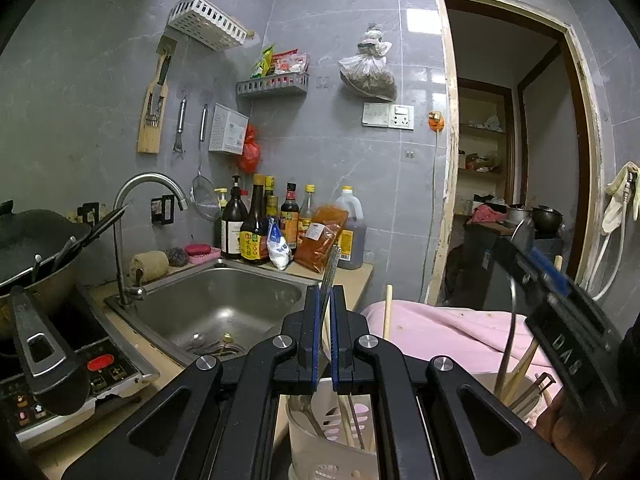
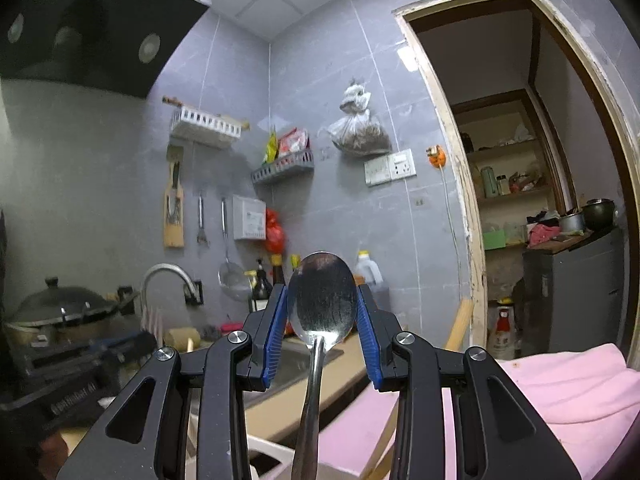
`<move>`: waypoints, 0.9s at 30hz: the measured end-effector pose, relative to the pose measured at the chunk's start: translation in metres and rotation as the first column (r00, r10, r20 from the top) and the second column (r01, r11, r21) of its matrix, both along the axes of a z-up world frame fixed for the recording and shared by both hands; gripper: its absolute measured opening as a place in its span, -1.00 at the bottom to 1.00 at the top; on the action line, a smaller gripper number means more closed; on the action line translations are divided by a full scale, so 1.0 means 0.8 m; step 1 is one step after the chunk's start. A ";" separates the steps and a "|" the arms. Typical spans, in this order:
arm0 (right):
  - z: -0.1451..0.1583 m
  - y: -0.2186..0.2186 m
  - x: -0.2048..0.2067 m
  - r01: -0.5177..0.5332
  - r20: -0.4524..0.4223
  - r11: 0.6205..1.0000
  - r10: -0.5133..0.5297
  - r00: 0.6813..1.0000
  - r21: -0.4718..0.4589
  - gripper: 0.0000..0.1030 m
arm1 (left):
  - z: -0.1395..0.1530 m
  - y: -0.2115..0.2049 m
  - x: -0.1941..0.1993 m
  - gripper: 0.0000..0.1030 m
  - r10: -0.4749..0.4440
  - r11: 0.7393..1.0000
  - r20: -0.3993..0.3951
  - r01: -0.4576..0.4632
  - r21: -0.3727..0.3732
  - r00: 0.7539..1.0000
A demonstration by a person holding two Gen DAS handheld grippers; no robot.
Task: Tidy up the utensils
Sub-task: 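Carry the fork and spoon to the white caddy and lower them inside, then open both tools to release the fork and spoon into the caddy, then move both open tools back to the last two wooden chopsticks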
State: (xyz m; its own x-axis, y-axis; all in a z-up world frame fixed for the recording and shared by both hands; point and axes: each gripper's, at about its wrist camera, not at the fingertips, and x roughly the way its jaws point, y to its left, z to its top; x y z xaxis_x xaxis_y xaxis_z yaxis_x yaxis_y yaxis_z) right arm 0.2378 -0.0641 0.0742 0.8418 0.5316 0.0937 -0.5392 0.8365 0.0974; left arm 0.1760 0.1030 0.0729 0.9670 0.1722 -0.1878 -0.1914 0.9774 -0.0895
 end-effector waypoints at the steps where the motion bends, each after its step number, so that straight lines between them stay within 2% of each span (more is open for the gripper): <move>1: -0.003 0.000 0.001 -0.002 -0.009 1.000 0.002 1.000 -0.010 -0.39 | 0.000 0.000 0.000 -0.95 -0.004 1.000 -0.006 0.004 -0.001 1.000; 6: -0.006 -0.004 -0.002 -0.008 -0.030 0.998 0.007 1.000 -0.056 -0.38 | 0.002 0.002 0.000 -0.92 -0.059 0.998 -0.030 0.058 -0.028 0.998; 8: -0.006 -0.010 -0.005 -0.016 -0.036 0.998 0.014 0.999 -0.064 -0.22 | 0.004 0.008 0.001 -0.90 -0.119 0.990 -0.045 0.115 -0.078 0.992; 12: -0.001 -0.025 -0.014 -0.029 -0.038 0.998 0.027 0.999 -0.060 -0.18 | 0.010 0.017 -0.003 -0.84 -0.180 0.972 -0.043 0.171 -0.163 0.983; 14: 0.003 -0.033 -0.020 -0.031 -0.036 0.998 0.029 0.999 -0.059 -0.14 | 0.016 0.013 -0.010 -0.77 -0.184 0.973 -0.026 0.178 -0.149 0.983; 15: 0.005 -0.038 -0.023 -0.029 -0.035 0.998 0.027 0.999 -0.057 -0.11 | 0.019 0.010 -0.014 -0.67 -0.185 0.974 -0.017 0.181 -0.137 0.983; 18: 0.010 -0.055 -0.031 -0.019 -0.039 0.998 0.017 0.999 -0.055 -0.01 | 0.027 0.000 -0.025 -0.18 -0.200 0.973 0.015 0.200 -0.112 0.980; 21: 0.014 -0.070 -0.038 0.003 -0.043 0.998 -0.006 0.999 -0.067 0.06 | 0.033 -0.016 -0.036 -0.09 -0.217 0.972 0.049 0.221 -0.083 0.975; 23: 0.016 -0.084 -0.044 0.023 -0.044 0.997 -0.026 0.999 -0.074 0.27 | 0.036 -0.027 -0.038 -0.05 -0.226 0.972 0.050 0.228 -0.062 0.973; 27: 0.020 -0.113 -0.063 0.067 -0.036 0.993 -0.070 0.997 -0.093 0.46 | 0.038 -0.053 -0.043 0.18 -0.257 0.965 0.061 0.260 -0.030 0.964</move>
